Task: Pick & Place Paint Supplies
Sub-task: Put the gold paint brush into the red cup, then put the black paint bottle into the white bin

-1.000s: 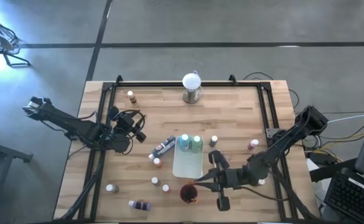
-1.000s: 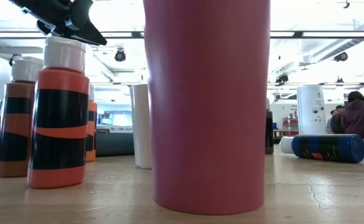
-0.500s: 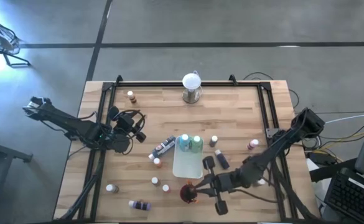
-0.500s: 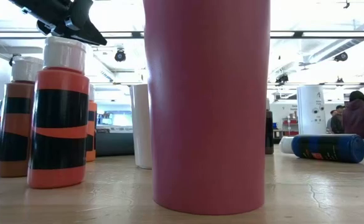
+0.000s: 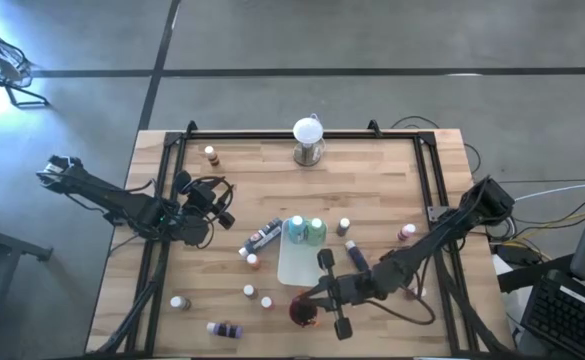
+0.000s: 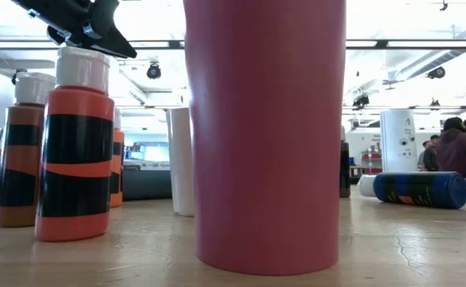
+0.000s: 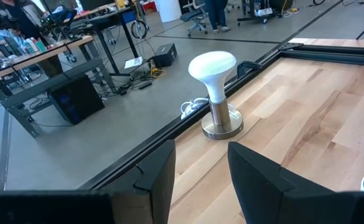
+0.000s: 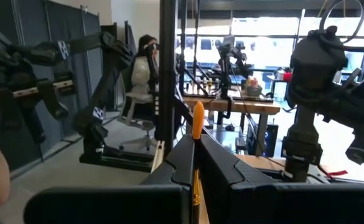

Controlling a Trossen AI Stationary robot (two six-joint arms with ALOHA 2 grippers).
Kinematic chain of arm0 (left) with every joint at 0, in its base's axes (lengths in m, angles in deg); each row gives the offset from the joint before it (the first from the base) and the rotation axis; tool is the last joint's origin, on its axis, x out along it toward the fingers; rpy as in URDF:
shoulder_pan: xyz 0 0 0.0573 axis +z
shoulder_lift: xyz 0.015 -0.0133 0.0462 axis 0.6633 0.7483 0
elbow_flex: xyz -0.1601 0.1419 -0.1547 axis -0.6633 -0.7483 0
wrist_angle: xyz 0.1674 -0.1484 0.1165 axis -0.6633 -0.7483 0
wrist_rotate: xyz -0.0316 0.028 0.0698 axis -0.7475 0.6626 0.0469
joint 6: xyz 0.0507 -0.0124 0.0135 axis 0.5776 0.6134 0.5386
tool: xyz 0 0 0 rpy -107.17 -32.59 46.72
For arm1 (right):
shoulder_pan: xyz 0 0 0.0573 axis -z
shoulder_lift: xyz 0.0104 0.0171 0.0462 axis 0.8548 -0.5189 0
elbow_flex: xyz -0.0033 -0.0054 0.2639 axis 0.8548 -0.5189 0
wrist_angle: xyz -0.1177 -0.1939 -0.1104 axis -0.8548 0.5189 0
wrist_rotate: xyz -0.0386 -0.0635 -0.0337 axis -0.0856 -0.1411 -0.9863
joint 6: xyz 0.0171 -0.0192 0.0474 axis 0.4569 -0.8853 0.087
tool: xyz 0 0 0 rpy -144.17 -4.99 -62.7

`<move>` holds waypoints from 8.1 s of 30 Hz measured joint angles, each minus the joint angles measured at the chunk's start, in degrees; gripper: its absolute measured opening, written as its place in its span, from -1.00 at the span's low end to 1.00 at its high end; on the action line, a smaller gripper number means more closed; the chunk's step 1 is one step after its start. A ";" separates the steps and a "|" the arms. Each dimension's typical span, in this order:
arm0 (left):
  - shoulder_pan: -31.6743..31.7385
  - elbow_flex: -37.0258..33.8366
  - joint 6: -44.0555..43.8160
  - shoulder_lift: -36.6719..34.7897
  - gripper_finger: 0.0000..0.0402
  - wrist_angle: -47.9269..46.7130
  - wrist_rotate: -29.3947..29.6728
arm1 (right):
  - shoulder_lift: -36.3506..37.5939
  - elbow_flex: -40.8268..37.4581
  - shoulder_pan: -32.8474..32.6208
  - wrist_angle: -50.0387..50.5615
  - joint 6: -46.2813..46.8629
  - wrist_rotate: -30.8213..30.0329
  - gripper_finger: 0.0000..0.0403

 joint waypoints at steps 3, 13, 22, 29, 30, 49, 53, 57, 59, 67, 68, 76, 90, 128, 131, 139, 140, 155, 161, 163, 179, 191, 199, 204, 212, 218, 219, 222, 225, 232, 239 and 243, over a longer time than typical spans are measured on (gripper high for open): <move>0.02 0.00 -0.02 0.00 -0.23 0.02 0.01 | -0.69 0.03 0.31 -0.23 0.96 -0.18 -0.96; 0.00 0.00 -0.02 0.00 -0.23 -0.02 -0.01 | -4.49 -0.03 0.63 -1.12 3.09 -4.48 -0.96; 0.01 0.00 -0.01 0.00 -0.23 -0.02 -0.01 | -4.92 -0.40 0.40 1.41 10.59 -6.22 -0.96; 0.00 0.00 0.00 0.00 -0.23 -0.02 -0.01 | -7.49 -0.60 0.34 2.00 14.68 -6.23 -0.96; 0.02 0.00 -0.02 0.00 -0.23 0.00 -0.01 | -7.76 -0.60 0.34 2.05 14.79 -6.22 -0.96; 0.01 0.00 -0.01 0.00 -0.23 -0.01 0.00 | -8.67 -0.99 -0.14 8.96 23.75 -10.74 -0.87; 0.00 0.00 -0.02 0.00 -0.23 -0.02 0.01 | -8.67 -0.77 -0.31 8.98 23.41 -10.70 -0.80; 0.01 0.00 0.00 0.00 -0.23 0.00 0.01 | -8.67 0.20 -0.53 9.07 22.14 -10.62 -0.70; 0.00 0.00 -0.01 0.00 -0.23 -0.02 0.01 | -8.67 0.91 -0.82 9.11 20.53 -10.58 -0.63; 0.01 0.00 -0.02 0.00 -0.23 0.01 0.01 | -5.60 4.69 -2.08 11.81 12.36 -10.06 -0.37; 0.00 0.00 -0.01 0.00 -0.23 -0.01 -0.01 | -4.65 5.51 -2.08 13.36 12.42 -10.11 -0.35; 0.00 0.00 0.00 -0.02 -0.23 -0.04 0.00 | 2.26 11.50 0.77 42.86 18.50 -12.98 -0.21; 0.02 0.00 0.00 -0.02 -0.23 -0.17 0.01 | 16.43 14.26 3.83 74.04 25.58 -19.87 -0.05; 0.07 0.01 6.55 -0.02 -0.23 -0.03 0.10 | 34.56 11.29 23.88 95.03 23.72 -22.59 -0.01; -0.02 0.01 7.81 -0.03 -0.23 -1.34 -1.24 | 34.46 11.29 25.43 94.87 23.72 -22.54 0.01; -0.04 0.01 3.12 -0.09 -0.24 -2.29 -14.67 | 34.59 11.29 28.79 91.59 18.85 -22.48 -0.04; -0.04 0.02 0.64 -0.09 -0.24 -2.38 -16.46 | 34.57 11.29 29.14 91.29 18.05 -22.43 -0.06; -5.19 0.02 -16.89 5.12 -0.40 -5.68 -19.50 | 34.54 11.12 31.79 97.78 21.18 -22.36 -0.15; -9.53 0.02 -18.46 8.48 -0.45 -8.03 -22.97 | 34.52 11.09 31.77 103.13 27.54 -22.34 -0.10; -11.24 0.02 -20.86 8.30 -0.45 -11.20 -24.40 | 34.52 11.09 31.77 104.00 29.22 -22.32 -0.07; -31.47 -11.52 -40.20 9.10 -0.45 0.28 -12.31 | 34.54 10.96 31.75 104.04 34.30 -22.54 0.09; -31.50 -22.76 -35.96 9.84 0.10 20.33 -17.67 | 34.54 10.96 32.10 103.73 37.71 -22.63 0.22; -31.54 -24.07 -33.90 13.51 0.17 23.01 -17.84 | 34.54 10.94 32.38 103.19 40.36 -22.74 0.29; -31.54 -24.10 -32.20 19.08 0.15 28.17 -16.45 | 34.54 10.94 32.38 102.86 40.93 -22.74 0.33; -31.47 -23.91 -30.29 28.98 0.15 36.31 -12.85 | 34.54 10.94 32.38 102.42 40.84 -22.78 0.33; -30.87 -22.22 -32.71 34.75 0.15 36.39 -8.80 | 34.54 10.94 32.38 102.40 40.69 -23.13 0.23; -30.68 -21.87 -33.05 35.56 0.15 36.42 -8.59 | 34.54 10.94 32.38 102.40 40.64 -23.55 0.21; -30.35 -21.07 -33.15 37.83 0.15 36.49 -8.95 | 34.54 10.94 32.38 102.40 40.47 -24.13 0.18; -30.32 -20.32 -33.20 39.64 0.15 36.60 -9.19 | 34.54 10.92 32.38 102.40 40.31 -24.23 0.16; -29.50 -18.26 -32.09 42.12 0.15 37.00 -6.88 | 34.54 10.74 32.38 102.33 40.29 -24.23 0.22; -27.39 -17.53 -29.50 42.97 0.15 37.03 -6.61 | 34.57 10.30 32.38 102.29 40.27 -24.20 0.33; -25.88 -17.53 -29.48 42.99 0.15 37.21 -6.68 | 34.57 10.06 32.38 102.32 40.27 -24.20 0.37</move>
